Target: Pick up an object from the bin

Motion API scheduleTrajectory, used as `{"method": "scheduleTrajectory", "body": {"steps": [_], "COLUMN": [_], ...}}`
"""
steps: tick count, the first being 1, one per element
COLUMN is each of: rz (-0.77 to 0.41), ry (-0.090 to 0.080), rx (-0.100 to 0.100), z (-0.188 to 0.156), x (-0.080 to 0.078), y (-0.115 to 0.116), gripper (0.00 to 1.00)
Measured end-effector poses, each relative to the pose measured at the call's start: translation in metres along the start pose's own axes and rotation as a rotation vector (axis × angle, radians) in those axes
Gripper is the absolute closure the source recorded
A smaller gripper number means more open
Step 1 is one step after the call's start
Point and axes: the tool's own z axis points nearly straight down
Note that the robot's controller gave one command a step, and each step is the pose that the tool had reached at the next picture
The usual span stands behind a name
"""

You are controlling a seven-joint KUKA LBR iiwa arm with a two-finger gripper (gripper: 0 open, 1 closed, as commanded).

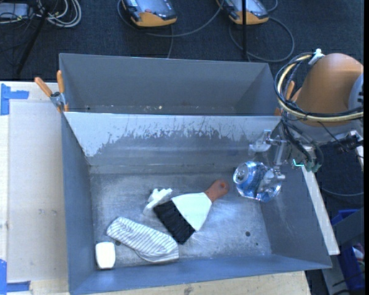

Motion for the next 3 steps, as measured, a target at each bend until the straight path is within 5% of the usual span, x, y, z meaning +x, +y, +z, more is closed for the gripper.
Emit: {"method": "scheduleTrajectory", "body": {"steps": [1,2,3], "rz": [-0.005,-0.005,-0.007], "ry": [-0.008,-0.008,-0.005], "rx": [0.001,0.001,0.001], "z": [-0.005,-0.005,-0.042], "x": [-0.002,-0.002,0.000], "y": [0.001,0.001,0.002], "gripper": [1.00,1.00,1.00]}}
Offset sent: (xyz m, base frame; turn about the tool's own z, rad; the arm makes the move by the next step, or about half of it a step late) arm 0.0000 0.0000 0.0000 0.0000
